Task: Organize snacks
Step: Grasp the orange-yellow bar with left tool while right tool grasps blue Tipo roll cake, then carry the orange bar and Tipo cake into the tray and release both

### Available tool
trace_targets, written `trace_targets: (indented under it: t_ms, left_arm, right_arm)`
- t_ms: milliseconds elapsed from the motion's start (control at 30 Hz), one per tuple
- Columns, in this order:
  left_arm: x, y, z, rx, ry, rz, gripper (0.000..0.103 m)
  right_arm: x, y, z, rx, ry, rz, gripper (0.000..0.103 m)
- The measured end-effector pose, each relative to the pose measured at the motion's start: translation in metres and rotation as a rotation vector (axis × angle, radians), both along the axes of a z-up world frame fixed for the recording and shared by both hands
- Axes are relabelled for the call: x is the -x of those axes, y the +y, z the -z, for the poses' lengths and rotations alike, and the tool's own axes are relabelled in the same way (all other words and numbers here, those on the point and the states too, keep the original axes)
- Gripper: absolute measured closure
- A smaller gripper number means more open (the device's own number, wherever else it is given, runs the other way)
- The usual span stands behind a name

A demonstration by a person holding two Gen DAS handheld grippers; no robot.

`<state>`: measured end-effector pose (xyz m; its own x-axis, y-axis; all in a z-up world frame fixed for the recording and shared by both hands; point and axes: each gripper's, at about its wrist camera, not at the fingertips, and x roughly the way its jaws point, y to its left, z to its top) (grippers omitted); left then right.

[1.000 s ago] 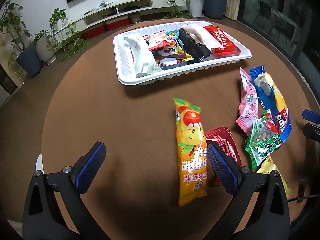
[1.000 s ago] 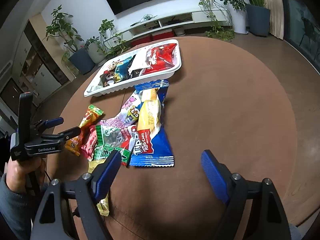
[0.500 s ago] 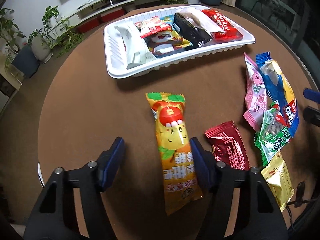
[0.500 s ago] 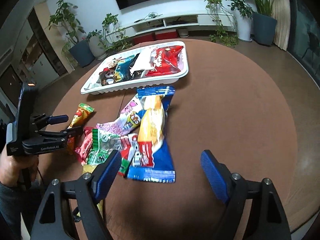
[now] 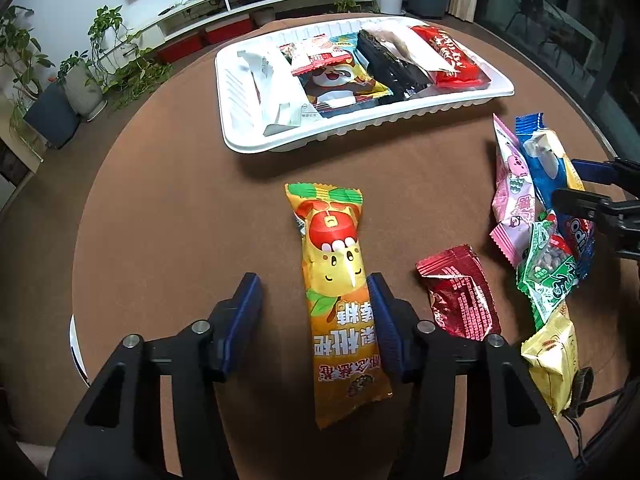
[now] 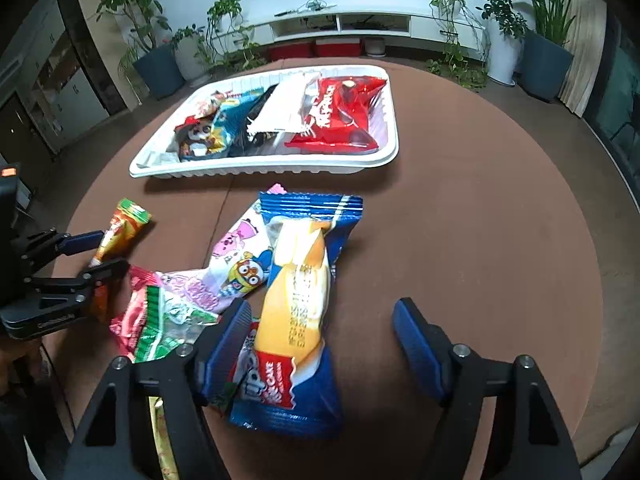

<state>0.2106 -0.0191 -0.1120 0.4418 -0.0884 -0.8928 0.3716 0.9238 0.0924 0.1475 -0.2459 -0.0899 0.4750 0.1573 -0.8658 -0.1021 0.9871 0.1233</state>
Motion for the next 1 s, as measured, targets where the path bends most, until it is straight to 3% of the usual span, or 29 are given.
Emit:
trace_targets:
  t_ms: [333, 467, 767, 1000]
  left_arm:
    - [0.005, -0.004, 0.0, 0.007, -0.01, 0.017, 0.069]
    - [0.007, -0.006, 0.001, 0.013, -0.012, 0.026, 0.078]
    - [0.013, -0.005, 0.001, 0.004, -0.006, 0.032, 0.08]
    - [0.016, -0.003, 0.0, 0.017, 0.002, 0.044, 0.082]
  right_arm:
    - [-0.011, 0.012, 0.007, 0.085, 0.024, -0.027, 0.033]
    - [-0.004, 0.013, 0.006, 0.113, 0.017, -0.05, 0.041]
    - [0.011, 0.002, 0.002, 0.123, 0.047, -0.068, 0.072]
    - [0.03, -0.004, 0.001, 0.052, 0.069, -0.088, 0.074]
